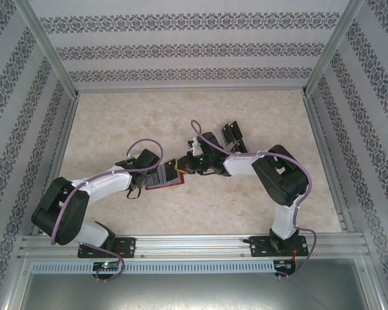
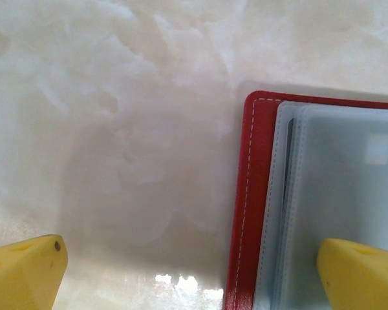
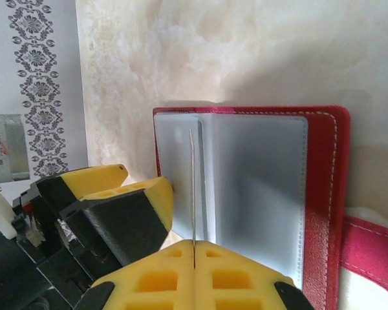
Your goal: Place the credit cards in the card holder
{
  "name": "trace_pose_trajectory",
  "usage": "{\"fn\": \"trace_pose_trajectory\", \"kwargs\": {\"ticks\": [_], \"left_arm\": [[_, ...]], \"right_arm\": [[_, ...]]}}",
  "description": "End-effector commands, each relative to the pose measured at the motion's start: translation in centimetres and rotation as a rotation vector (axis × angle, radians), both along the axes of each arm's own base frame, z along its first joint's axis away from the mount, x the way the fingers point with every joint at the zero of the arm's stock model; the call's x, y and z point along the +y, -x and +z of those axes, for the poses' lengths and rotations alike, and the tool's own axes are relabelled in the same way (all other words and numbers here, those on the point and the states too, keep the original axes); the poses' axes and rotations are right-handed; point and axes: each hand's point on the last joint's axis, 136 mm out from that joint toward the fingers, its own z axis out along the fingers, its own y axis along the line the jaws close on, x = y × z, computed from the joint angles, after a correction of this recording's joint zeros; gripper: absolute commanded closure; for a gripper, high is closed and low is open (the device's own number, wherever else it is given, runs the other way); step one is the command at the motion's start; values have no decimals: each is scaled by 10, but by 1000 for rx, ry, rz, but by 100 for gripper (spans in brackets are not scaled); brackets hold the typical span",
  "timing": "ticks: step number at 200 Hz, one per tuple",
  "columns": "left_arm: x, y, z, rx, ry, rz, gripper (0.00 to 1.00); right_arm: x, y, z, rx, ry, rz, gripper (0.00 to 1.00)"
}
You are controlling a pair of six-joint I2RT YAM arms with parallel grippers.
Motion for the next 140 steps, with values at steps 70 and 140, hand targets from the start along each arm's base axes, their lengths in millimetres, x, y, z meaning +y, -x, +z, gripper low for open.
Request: {"fn": "trace_pose_trajectory", "kwargs": {"ticks": [70,140], "left_arm": [[13,20,-9,71,-36,9,0],[11,17,-6,63,-29,2,0]], "right_arm": [[-47,-45,80,-191,11,-76,100],[-155,-68,101,-325,249,-217,100]]}}
